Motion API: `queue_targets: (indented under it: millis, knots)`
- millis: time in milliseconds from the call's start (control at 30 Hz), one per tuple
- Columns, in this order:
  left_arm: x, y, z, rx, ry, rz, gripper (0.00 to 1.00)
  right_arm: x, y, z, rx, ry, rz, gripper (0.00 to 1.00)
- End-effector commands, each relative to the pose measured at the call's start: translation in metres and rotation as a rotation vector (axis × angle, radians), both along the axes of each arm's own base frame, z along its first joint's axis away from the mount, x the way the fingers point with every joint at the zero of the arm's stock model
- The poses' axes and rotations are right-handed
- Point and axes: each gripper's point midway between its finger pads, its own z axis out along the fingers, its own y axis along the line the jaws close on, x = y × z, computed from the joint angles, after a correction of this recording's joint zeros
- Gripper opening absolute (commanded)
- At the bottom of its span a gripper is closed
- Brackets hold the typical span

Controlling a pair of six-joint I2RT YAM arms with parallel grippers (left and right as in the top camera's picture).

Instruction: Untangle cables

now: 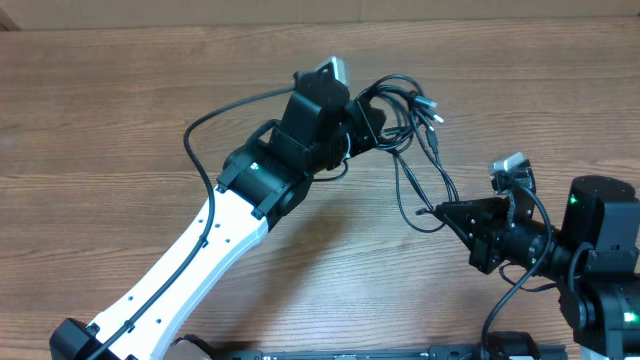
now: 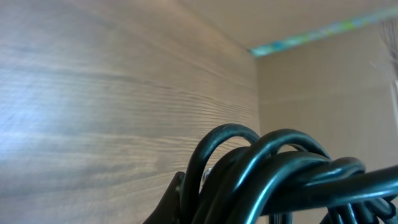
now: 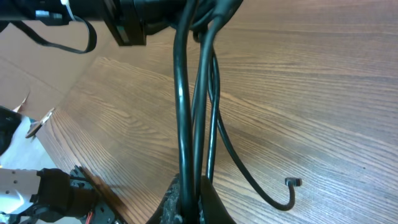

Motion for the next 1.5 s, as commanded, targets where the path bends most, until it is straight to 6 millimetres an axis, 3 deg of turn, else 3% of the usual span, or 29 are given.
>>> queue_targets:
  millis: [0,300,433,467,500,533,567,633,733,900,1000,1067,1133,1200,1333,1467]
  knots:
    - [0.018,0.033,0.002,-0.090,0.105,0.276,0.04,-0.005,0.001,0.009,0.005,-0.016,0.008,0.04]
    - [0.040,0.068,0.002,-0.264,0.237,0.473,0.04,-0.009,-0.008,-0.007,-0.023,0.082,-0.065,0.04]
    - [0.047,0.078,0.004,-0.204,0.180,0.428,0.04,-0.011,-0.008,-0.009,-0.024,0.095,-0.064,0.04]
    - [0.045,0.074,0.005,-0.142,0.127,0.353,0.04,-0.011,-0.008,-0.009,-0.024,0.095,-0.064,0.09]
    - [0.044,0.071,0.006,-0.094,0.079,0.294,0.04,-0.011,-0.008,-0.009,-0.024,0.094,-0.064,0.25]
    - [0.041,0.066,0.007,-0.011,0.003,0.195,0.04,-0.011,-0.008,-0.008,-0.024,0.091,-0.064,0.50]
    - [0.038,0.061,0.008,0.045,-0.051,0.112,0.04,-0.010,-0.008,-0.008,-0.023,0.087,-0.064,0.64]
    - [0.029,0.048,0.012,0.102,-0.143,-0.052,0.04,-0.009,-0.007,-0.006,-0.017,0.077,-0.057,0.80]
    - [0.001,0.012,0.035,0.117,-0.402,-0.429,0.04,-0.007,0.001,0.006,0.025,0.027,-0.010,0.89]
    - [-0.003,0.008,0.037,0.003,-0.272,-0.376,0.04,-0.002,0.018,0.040,0.134,-0.095,0.084,0.93]
    - [-0.007,0.003,0.038,-0.014,-0.262,-0.380,0.04,0.003,0.018,0.048,0.155,-0.117,0.070,0.93]
    - [-0.013,-0.005,0.041,-0.025,-0.271,-0.407,0.04,0.005,0.018,0.052,0.153,-0.142,0.072,0.93]
    - [-0.034,-0.031,0.055,-0.097,-0.288,-0.485,0.04,0.014,0.017,0.059,0.145,-0.197,0.071,0.93]
    - [-0.044,-0.044,0.063,-0.175,-0.228,-0.472,0.04,0.022,0.017,0.061,0.145,-0.210,0.072,0.88]
    - [-0.051,-0.051,0.065,-0.269,-0.085,-0.427,0.04,0.034,0.017,0.067,0.143,-0.258,0.075,0.77]
    - [-0.060,-0.055,0.066,-0.286,-0.066,-0.467,0.04,0.046,0.008,0.067,0.101,-0.283,0.005,0.73]
